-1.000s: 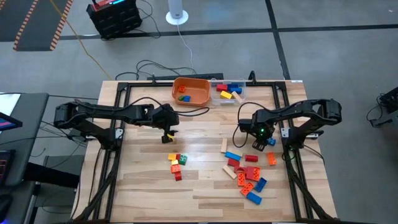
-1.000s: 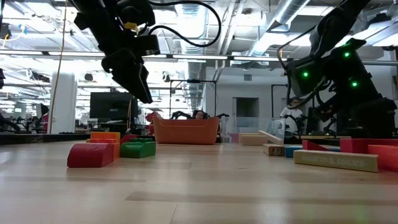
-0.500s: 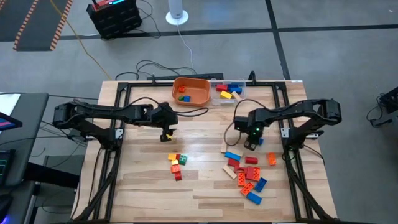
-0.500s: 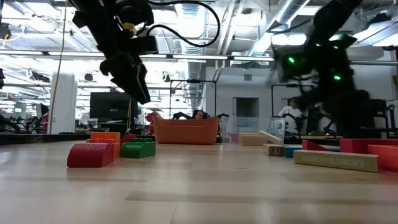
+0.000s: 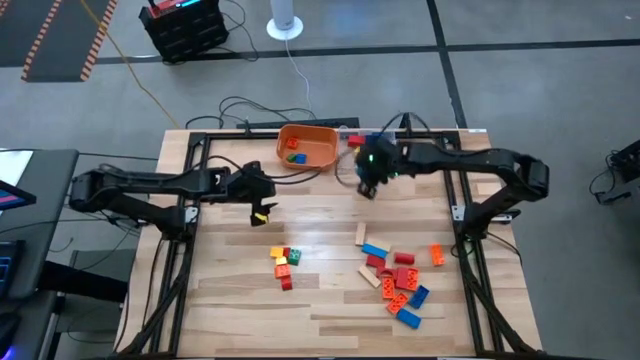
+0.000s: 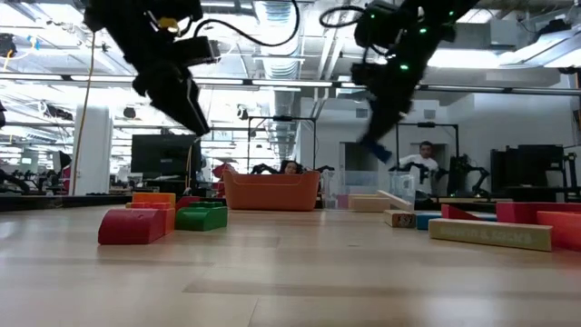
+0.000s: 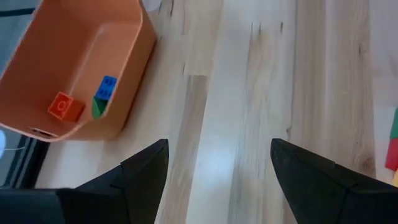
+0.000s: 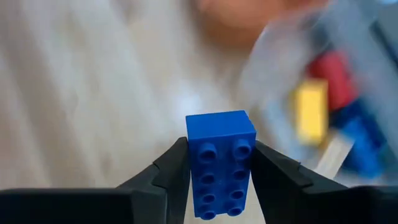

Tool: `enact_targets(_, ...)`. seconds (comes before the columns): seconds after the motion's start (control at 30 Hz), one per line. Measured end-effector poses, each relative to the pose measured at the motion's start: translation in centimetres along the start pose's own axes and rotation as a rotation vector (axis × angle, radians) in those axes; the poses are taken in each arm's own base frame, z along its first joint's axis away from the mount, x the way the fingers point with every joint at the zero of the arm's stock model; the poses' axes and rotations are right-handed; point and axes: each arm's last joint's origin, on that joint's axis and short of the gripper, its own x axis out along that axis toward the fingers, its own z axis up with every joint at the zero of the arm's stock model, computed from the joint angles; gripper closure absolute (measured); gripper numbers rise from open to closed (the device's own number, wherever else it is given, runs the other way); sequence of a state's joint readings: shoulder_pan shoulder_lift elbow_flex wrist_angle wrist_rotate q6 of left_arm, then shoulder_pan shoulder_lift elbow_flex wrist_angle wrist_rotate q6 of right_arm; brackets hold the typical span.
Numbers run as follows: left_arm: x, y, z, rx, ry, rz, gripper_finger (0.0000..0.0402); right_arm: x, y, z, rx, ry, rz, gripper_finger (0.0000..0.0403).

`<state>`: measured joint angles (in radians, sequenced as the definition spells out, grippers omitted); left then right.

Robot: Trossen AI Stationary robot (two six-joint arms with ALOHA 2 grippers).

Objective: Sort blocks by size
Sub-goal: Put the top blue game piece into the transparent bin, then put the red cylinder block into the transparent bin

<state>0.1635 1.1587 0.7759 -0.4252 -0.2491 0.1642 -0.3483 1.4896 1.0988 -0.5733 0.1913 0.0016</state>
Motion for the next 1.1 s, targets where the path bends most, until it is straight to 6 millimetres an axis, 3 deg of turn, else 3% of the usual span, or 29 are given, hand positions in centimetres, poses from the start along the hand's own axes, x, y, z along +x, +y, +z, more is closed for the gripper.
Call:
enact_targets(0.23, 0.0, -0.2, -1.3, -0.014, -0.027, 0.002, 0.0127, 1.9, -4.4, 2.8, 0.030, -0.099, -0.058, 0.0228)
enact_targets(0.37, -0.9, 0.0, -1.2, -0.028, -0.081, 0.011, 0.0127, 4.4, -6.2, 4.3, 0.022, -0.076, -0.087, 0.0228)
enact_targets(0.5, -1.8, 0.3, -1.1, -0.054, -0.113, 0.014, 0.0127, 7.0, -8.2, 5.3, 0.025, 0.003, -0.102, 0.0228)
enact_targets(0.73, -2.5, 0.4, -1.6, -0.101, -0.090, 0.007, 0.0127, 10.0, -10.5, 4.9, 0.039, 0.224, -0.091, 0.0201)
enact_targets(0.83, -2.5, 0.4, -1.5, -0.094, -0.101, 0.009, 0.0127, 9.6, -10.8, 5.2, 0.034, 0.224, -0.092, 0.0181)
enact_targets(0.93, -2.5, 0.4, -1.4, -0.093, -0.110, 0.011, 0.0127, 7.6, -9.8, 5.7, 0.004, 0.213, -0.082, 0.0171)
enact_targets(1.1, -2.5, 0.4, -1.4, -0.105, -0.109, 0.008, 0.0127, 2.8, -5.8, 6.9, -0.080, 0.137, -0.032, 0.0169)
